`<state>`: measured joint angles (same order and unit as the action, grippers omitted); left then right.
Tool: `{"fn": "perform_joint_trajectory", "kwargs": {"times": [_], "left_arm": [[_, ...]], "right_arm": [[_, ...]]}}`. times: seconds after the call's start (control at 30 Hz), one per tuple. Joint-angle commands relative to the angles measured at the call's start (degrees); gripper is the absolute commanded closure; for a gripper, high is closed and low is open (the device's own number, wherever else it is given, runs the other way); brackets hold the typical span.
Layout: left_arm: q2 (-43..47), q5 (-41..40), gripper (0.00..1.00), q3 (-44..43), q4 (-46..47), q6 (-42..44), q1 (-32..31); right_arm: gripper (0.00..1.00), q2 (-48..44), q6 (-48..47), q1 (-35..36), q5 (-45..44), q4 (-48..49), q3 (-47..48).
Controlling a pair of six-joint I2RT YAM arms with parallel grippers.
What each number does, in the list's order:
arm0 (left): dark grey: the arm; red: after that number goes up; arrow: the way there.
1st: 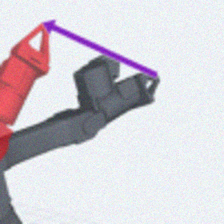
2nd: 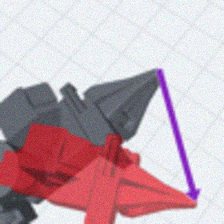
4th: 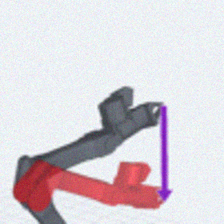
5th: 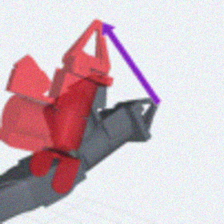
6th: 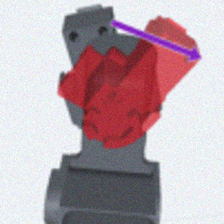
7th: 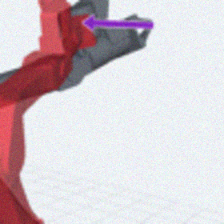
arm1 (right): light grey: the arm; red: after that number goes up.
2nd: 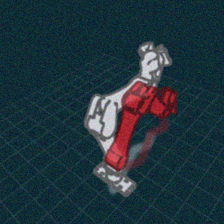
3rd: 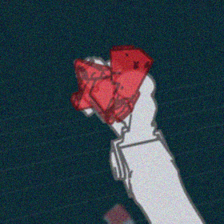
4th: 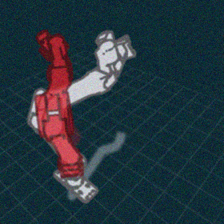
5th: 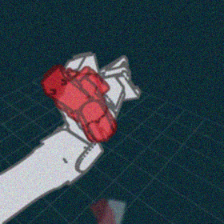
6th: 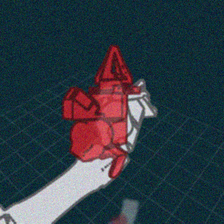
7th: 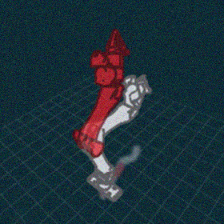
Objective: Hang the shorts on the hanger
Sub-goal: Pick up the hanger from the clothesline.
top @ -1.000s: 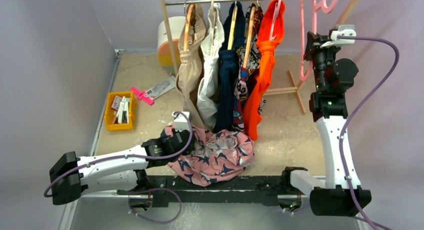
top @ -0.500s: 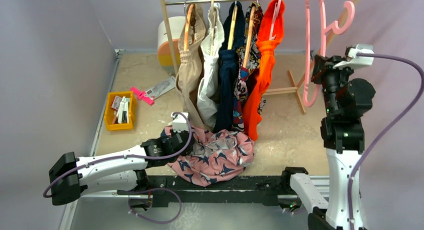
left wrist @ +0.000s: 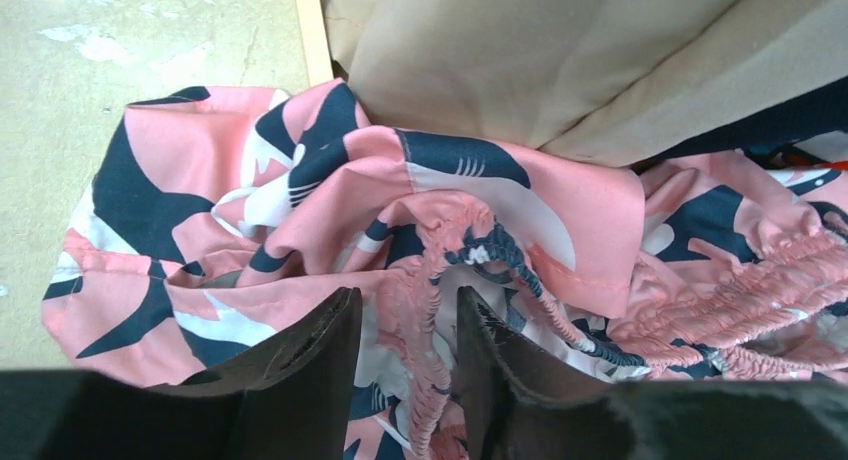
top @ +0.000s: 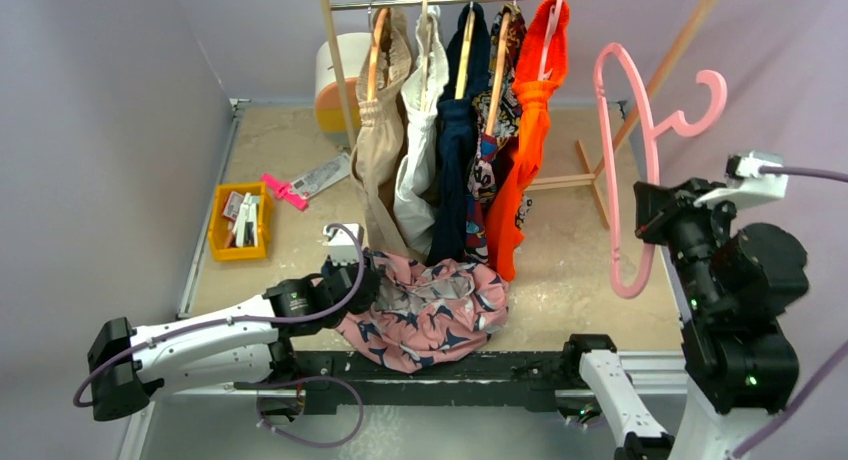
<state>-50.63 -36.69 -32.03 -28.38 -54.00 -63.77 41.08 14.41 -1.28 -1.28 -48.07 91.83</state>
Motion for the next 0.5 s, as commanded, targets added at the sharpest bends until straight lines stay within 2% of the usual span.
{"fn": "perform_joint_trajectory", "kwargs": {"times": [0.0, 0.1, 0.27, 0.47], "left_arm": [[2.4, -3.2, 0.55, -3.2, -3.1, -2.3, 0.2], [3.2, -3.1, 0.47, -4.2, -4.5, -3.2, 0.2], [7.2, -2.0, 0.37, -8.1, -9.0, -3.9, 0.2], [14.3, -2.4, 0.34, -17.8, -21.4, -6.3, 0.2]], "right_arm": [[1.00, -1.8, 0.5, 1.5, 2.5, -6.9, 9.2], [1.00, -3.4, -0.4, 2.9, 8.6, -4.2, 9.2], [1.00, -5.3, -2.1, 4.4, 26.0, 3.7, 6.8], [1.00, -9.0, -0.5, 6.6, 43.5, 18.3, 2.0]]}}
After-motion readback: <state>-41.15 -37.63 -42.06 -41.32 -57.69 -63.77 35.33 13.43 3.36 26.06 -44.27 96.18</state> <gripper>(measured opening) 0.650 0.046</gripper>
